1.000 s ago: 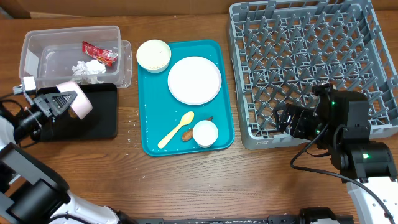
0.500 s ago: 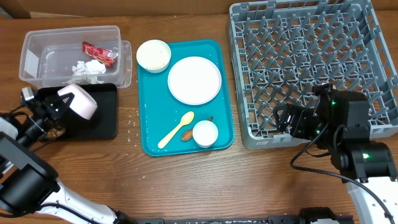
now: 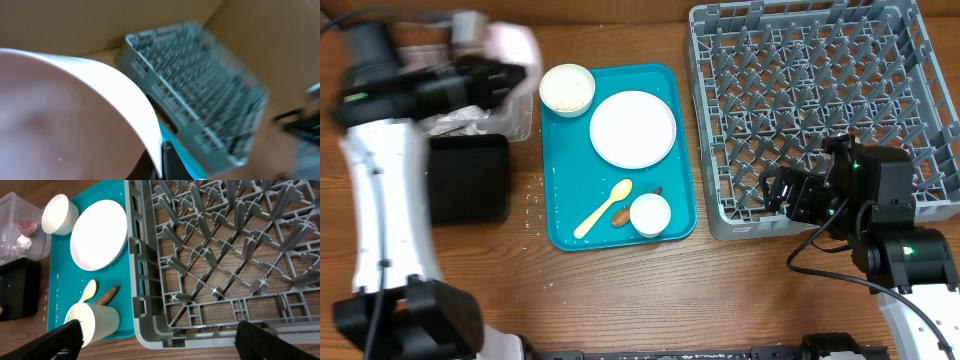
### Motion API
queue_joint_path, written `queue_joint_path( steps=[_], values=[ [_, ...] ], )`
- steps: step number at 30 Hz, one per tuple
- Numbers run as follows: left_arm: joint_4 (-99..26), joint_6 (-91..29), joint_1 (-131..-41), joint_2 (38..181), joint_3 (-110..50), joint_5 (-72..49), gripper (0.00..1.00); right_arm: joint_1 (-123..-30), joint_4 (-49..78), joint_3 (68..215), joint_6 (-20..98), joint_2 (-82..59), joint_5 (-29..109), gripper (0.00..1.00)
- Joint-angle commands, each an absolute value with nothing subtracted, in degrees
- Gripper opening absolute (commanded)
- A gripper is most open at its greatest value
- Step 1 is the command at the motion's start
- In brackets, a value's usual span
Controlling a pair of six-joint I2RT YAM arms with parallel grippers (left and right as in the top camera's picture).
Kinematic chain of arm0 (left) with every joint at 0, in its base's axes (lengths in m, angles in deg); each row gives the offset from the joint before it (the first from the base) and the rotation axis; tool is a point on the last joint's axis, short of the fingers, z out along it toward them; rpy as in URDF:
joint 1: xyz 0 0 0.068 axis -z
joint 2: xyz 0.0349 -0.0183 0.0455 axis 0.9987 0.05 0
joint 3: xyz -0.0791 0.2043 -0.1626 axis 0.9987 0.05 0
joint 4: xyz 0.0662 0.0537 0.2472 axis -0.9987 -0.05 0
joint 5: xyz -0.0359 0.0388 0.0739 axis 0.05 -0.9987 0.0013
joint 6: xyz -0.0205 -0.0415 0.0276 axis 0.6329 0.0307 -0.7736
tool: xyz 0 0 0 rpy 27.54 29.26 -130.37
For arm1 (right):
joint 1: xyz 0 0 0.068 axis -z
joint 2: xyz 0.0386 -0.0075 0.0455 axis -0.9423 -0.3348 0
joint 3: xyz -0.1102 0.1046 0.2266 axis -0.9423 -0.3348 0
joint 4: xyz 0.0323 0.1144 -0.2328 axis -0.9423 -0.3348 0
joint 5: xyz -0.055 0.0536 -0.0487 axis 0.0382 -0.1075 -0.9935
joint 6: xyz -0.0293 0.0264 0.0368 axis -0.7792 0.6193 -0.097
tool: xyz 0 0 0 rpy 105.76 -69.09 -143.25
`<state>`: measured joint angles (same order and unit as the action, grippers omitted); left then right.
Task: Sort waste into correct bins and load items into the dishwasher
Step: 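Place the empty pink bowl onto the white plate on the teal tray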
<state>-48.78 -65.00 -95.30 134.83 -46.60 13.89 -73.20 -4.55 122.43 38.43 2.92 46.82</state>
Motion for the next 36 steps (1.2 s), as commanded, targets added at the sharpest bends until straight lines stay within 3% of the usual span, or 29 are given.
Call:
queue_joint_path(
  steps=[1, 5, 9, 26, 28, 30, 31, 36],
  values=[
    [-45.13, -62.48, -83.38, 138.22, -46.09, -17.17, 0.04, -73.6, -4.35, 123.87, 38.52, 3.05, 46.86, 1.0],
    [-39.27, -69.24, -70.77, 143.68, -46.09, -37.34, 0.04, -73.6, -4.61, 123.87, 38.52, 3.05, 46.86, 1.0],
    [-35.23, -71.84, -64.26, 150.28, -46.09, -44.73, 0.04, -73.6, -4.74, 123.85, 38.5, 3.05, 46.84, 1.0],
    [-47.25, -71.77, -60.08, 158.89, -45.99, -35.59, 0.05, -73.6, -4.06, 123.85, 38.5, 3.01, 46.82, 1.0],
    [-48.73, -71.25, -60.11, 158.92, -45.99, -35.22, 0.12, -73.6, -4.04, 123.83, 38.5, 2.97, 46.84, 1.0],
    [-49.28, -71.12, -60.11, 159.0, -45.99, -35.29, 0.34, -73.6, -4.06, 123.85, 38.5, 2.81, 46.84, 1.0],
    [-49.26, -71.14, -60.13, 159.09, -45.99, -35.73, 0.4, -73.6, -4.06, 123.85, 38.5, 2.68, 46.84, 1.0],
    [-46.85, -68.8, -60.28, 159.09, -46.03, -40.75, 0.6, -73.6, -4.31, 123.85, 38.5, 1.48, 46.86, 1.0]
  ],
)
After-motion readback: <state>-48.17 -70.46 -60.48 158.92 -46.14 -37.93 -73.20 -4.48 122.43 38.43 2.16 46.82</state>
